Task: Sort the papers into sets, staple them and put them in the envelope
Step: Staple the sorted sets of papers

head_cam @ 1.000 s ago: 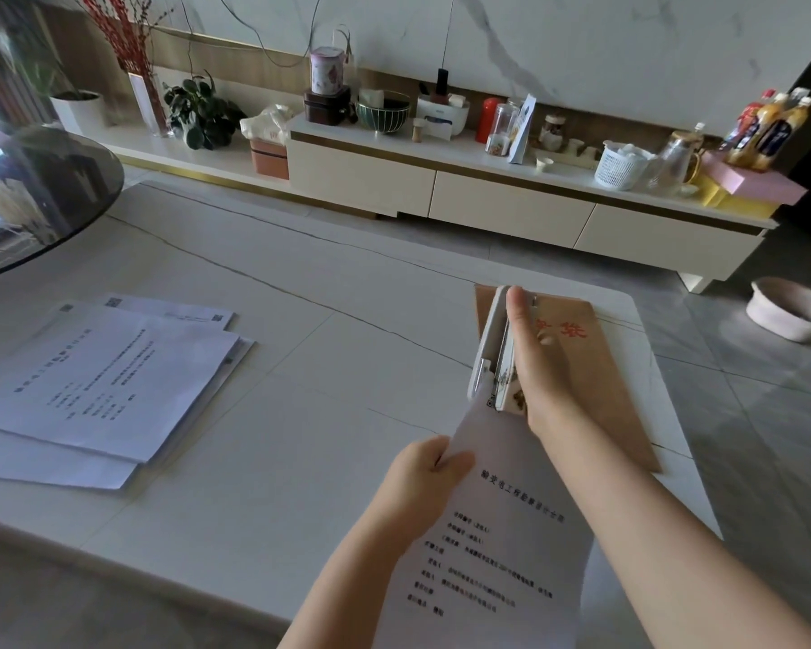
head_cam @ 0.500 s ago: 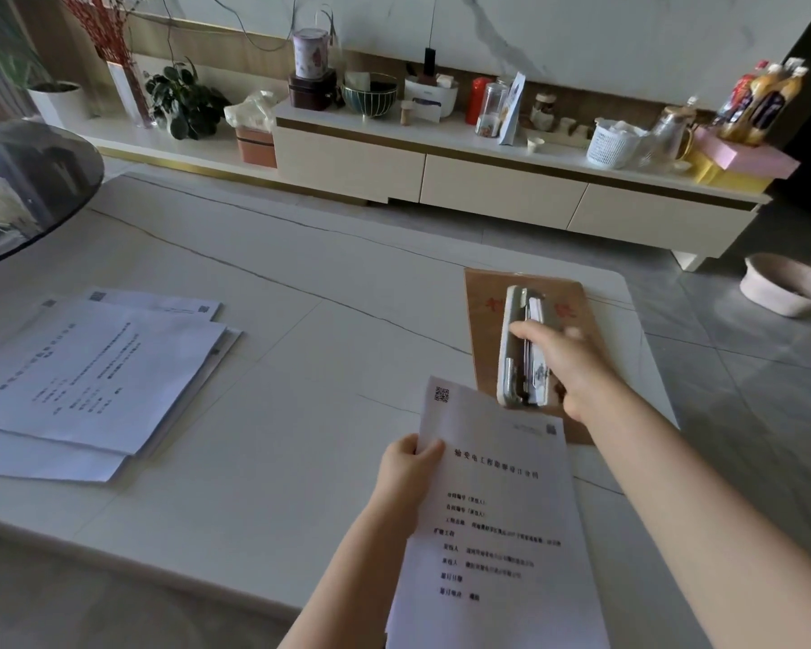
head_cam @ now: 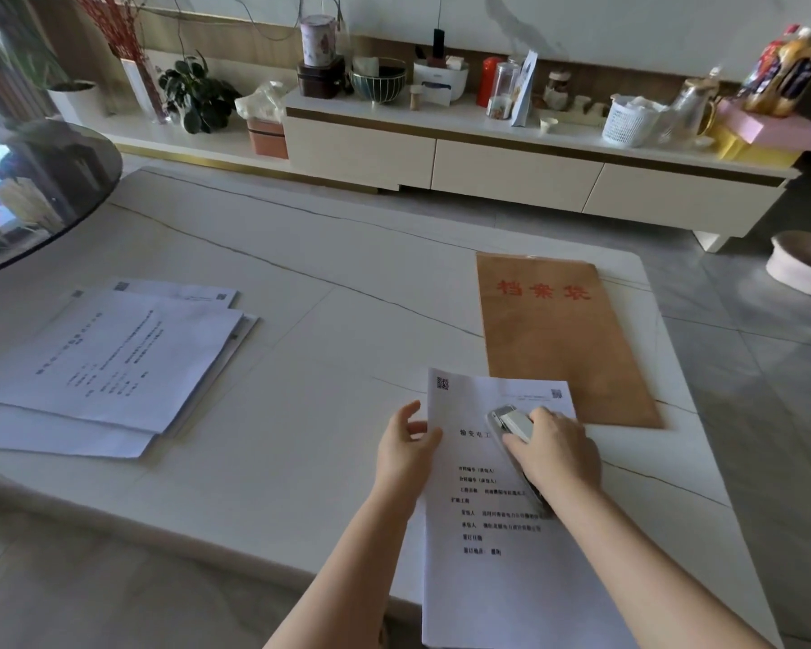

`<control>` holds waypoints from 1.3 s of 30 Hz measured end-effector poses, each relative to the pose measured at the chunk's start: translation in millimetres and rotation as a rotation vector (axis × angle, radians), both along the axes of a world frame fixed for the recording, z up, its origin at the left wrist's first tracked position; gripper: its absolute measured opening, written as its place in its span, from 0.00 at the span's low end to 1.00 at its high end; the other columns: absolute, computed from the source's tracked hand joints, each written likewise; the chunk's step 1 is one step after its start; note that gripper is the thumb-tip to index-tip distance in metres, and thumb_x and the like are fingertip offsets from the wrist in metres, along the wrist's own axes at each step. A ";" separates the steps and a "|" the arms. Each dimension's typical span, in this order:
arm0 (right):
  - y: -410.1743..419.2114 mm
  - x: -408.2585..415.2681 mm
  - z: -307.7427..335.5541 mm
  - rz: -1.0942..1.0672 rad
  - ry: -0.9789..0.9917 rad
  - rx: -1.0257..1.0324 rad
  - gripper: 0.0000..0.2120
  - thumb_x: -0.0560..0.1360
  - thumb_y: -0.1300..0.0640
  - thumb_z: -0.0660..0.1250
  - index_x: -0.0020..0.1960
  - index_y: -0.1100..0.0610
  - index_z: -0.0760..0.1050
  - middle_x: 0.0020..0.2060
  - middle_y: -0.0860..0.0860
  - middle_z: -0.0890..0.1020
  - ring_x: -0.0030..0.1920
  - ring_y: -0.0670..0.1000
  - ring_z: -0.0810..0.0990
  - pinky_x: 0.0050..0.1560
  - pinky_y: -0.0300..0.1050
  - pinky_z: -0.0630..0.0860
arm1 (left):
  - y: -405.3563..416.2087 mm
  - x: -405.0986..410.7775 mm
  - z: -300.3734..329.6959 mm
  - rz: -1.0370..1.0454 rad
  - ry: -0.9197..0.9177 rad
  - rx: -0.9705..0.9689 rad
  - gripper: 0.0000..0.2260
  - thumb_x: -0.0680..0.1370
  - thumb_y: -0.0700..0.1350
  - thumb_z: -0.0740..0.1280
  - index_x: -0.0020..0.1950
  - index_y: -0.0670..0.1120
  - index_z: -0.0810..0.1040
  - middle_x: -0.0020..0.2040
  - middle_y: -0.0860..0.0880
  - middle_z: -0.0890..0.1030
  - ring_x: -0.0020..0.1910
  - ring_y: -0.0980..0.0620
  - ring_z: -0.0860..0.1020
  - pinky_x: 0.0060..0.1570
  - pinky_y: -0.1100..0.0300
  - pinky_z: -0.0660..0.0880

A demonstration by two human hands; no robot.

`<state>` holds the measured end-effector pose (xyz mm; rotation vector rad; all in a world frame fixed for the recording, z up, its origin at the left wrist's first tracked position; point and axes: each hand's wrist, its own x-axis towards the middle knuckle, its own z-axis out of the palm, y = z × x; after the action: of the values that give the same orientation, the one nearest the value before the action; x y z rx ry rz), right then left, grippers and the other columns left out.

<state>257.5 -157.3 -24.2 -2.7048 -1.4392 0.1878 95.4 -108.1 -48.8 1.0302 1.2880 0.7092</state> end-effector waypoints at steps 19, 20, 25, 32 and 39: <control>-48.2 -151.6 117.2 0.409 0.547 0.228 0.17 0.77 0.58 0.67 0.64 0.61 0.73 0.61 0.56 0.77 0.63 0.53 0.74 0.56 0.39 0.66 | -71.9 -163.6 124.0 0.248 -0.097 -0.032 0.11 0.79 0.36 0.62 0.60 0.39 0.76 0.37 0.46 0.78 0.34 0.50 0.78 0.39 0.58 0.76; -48.3 -164.8 122.3 0.442 0.559 0.239 0.16 0.77 0.58 0.67 0.63 0.61 0.73 0.60 0.55 0.77 0.62 0.53 0.74 0.54 0.38 0.65 | -74.4 -176.1 128.4 0.271 -0.108 -0.028 0.10 0.79 0.36 0.62 0.59 0.39 0.76 0.38 0.45 0.78 0.34 0.49 0.78 0.39 0.58 0.76; -35.1 -231.0 136.3 0.581 0.601 0.233 0.15 0.77 0.57 0.66 0.62 0.60 0.73 0.58 0.54 0.78 0.62 0.52 0.75 0.53 0.37 0.66 | -81.2 -240.8 143.7 0.349 -0.148 0.017 0.09 0.79 0.36 0.62 0.59 0.39 0.76 0.39 0.45 0.78 0.35 0.49 0.78 0.39 0.58 0.75; 4.2 -302.1 123.2 0.643 0.593 0.117 0.14 0.77 0.57 0.66 0.61 0.59 0.74 0.59 0.54 0.78 0.63 0.51 0.75 0.55 0.38 0.68 | -68.6 -326.6 126.3 0.431 -0.147 0.008 0.09 0.79 0.37 0.62 0.58 0.40 0.76 0.40 0.45 0.79 0.36 0.49 0.79 0.41 0.56 0.77; 69.3 -326.1 95.4 0.606 0.565 0.079 0.14 0.76 0.57 0.67 0.61 0.59 0.75 0.58 0.53 0.79 0.60 0.51 0.76 0.56 0.41 0.70 | -8.2 -359.7 96.6 0.482 -0.200 -0.067 0.11 0.79 0.36 0.62 0.62 0.38 0.75 0.42 0.44 0.79 0.40 0.49 0.79 0.41 0.57 0.79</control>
<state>-68.6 -88.0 71.2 -1.8378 -1.9243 0.8209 -264.3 -116.3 47.7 0.5766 1.3843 1.0963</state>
